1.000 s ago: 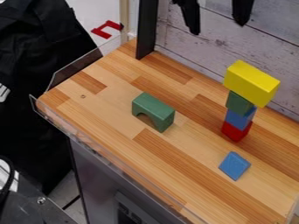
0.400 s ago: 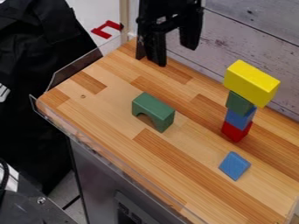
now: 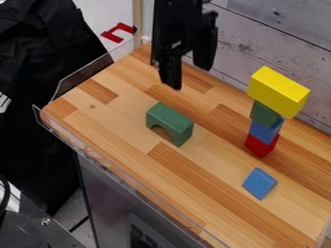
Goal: Put the green block and remove of the yellow rectangular
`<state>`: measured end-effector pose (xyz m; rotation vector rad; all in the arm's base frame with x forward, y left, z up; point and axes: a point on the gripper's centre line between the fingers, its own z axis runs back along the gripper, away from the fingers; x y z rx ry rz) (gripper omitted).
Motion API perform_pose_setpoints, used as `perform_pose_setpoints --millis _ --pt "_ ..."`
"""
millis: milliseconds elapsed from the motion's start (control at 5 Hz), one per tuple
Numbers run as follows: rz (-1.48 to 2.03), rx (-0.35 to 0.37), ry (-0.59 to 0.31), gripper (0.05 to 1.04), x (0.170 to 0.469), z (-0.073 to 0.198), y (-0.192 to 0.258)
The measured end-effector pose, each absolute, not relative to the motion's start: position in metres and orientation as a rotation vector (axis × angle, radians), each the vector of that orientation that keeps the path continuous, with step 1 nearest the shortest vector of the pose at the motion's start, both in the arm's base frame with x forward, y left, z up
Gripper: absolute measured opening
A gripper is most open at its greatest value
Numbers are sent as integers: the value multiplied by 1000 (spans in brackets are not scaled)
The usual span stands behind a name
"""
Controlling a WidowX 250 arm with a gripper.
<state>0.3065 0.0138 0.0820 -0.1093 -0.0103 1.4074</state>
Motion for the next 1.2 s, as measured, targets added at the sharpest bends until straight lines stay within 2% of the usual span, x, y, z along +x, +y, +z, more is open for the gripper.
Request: perform_pose_setpoints --millis 400,800,1200 --pt "1370 -39 36 999 308 63 18" --pt "1464 52 68 999 295 65 26" --pt "1520 72 79 999 284 56 24"
